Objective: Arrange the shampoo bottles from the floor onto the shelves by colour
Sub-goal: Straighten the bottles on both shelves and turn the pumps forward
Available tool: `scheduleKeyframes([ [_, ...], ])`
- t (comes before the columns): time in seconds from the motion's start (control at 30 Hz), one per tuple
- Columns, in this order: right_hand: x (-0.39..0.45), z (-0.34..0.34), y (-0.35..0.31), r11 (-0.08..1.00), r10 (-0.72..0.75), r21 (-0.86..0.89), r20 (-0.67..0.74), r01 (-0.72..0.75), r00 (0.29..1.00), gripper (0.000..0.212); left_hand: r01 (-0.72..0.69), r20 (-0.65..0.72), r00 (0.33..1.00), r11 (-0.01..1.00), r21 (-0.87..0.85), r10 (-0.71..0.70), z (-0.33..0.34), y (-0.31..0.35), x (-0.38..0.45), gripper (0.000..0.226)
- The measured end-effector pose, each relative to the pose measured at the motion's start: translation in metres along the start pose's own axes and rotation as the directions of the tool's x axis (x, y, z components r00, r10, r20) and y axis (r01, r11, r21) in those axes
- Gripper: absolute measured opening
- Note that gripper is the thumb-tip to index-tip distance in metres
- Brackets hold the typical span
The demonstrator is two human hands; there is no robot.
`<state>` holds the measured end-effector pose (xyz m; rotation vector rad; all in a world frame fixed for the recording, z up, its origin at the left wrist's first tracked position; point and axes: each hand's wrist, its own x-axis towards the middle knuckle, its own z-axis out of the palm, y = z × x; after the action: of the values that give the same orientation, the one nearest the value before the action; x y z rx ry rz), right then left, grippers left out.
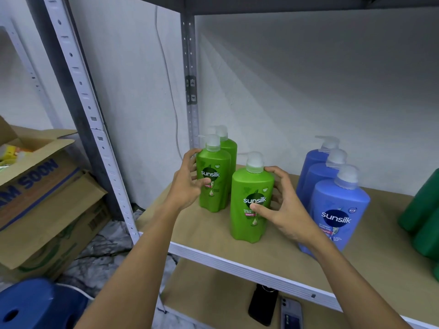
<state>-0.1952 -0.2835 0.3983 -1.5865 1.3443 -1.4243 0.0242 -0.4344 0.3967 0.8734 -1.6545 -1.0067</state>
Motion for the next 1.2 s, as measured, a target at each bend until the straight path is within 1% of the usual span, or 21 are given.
scheduleKeyframes([
  [0.1,-0.002,-0.003,-0.001,1.0,-0.006,-0.008,0.008,0.006,1.0,0.081,-0.01,0.002,1.0,1.0,0.013,0.01,0.001,-0.001,0.0,0.089],
  [0.27,-0.004,0.002,-0.001,1.0,-0.024,-0.014,-0.007,0.024,1.0,0.083,-0.009,0.012,1.0,0.999,0.034,0.009,-0.001,0.003,-0.004,0.082],
  [0.33,-0.004,0.007,-0.002,0.999,-0.027,-0.026,-0.006,0.027,1.0,0.084,-0.004,-0.014,1.0,0.999,0.037,0.005,-0.003,0.005,-0.006,0.078],
  [0.43,-0.003,0.022,-0.005,0.998,-0.042,-0.05,0.003,0.042,0.999,0.083,0.034,-0.065,0.997,0.999,0.006,-0.033,-0.01,0.008,-0.008,0.053],
  [0.5,-0.002,0.036,-0.008,0.997,-0.059,-0.052,-0.013,0.058,0.998,0.082,0.08,-0.055,0.995,0.996,-0.036,-0.082,-0.016,0.01,-0.01,0.037],
  [0.53,-0.001,0.044,-0.01,0.997,-0.065,-0.055,-0.025,0.063,0.998,0.082,0.103,-0.039,0.994,0.993,-0.057,-0.105,-0.018,0.012,-0.013,0.033],
  [0.63,0.004,0.065,-0.015,0.994,-0.082,-0.078,-0.07,0.077,0.994,0.081,0.148,0.001,0.989,0.986,-0.08,-0.148,-0.025,0.019,-0.022,0.033],
  [0.8,0.015,0.091,-0.009,0.987,-0.113,-0.134,-0.147,0.094,0.983,0.084,0.181,0.012,0.983,0.979,-0.094,-0.181,-0.036,0.025,-0.032,0.037],
  [1.0,0.027,0.111,0.0,0.979,-0.134,-0.179,-0.214,0.096,0.967,0.088,0.148,-0.009,0.989,0.984,-0.103,-0.149,-0.047,0.031,-0.037,0.032],
  [1.2,0.032,0.119,0.003,0.973,-0.16,-0.198,-0.234,0.114,0.959,0.087,0.142,-0.003,0.99,0.984,-0.104,-0.143,-0.054,0.025,-0.039,0.033],
])
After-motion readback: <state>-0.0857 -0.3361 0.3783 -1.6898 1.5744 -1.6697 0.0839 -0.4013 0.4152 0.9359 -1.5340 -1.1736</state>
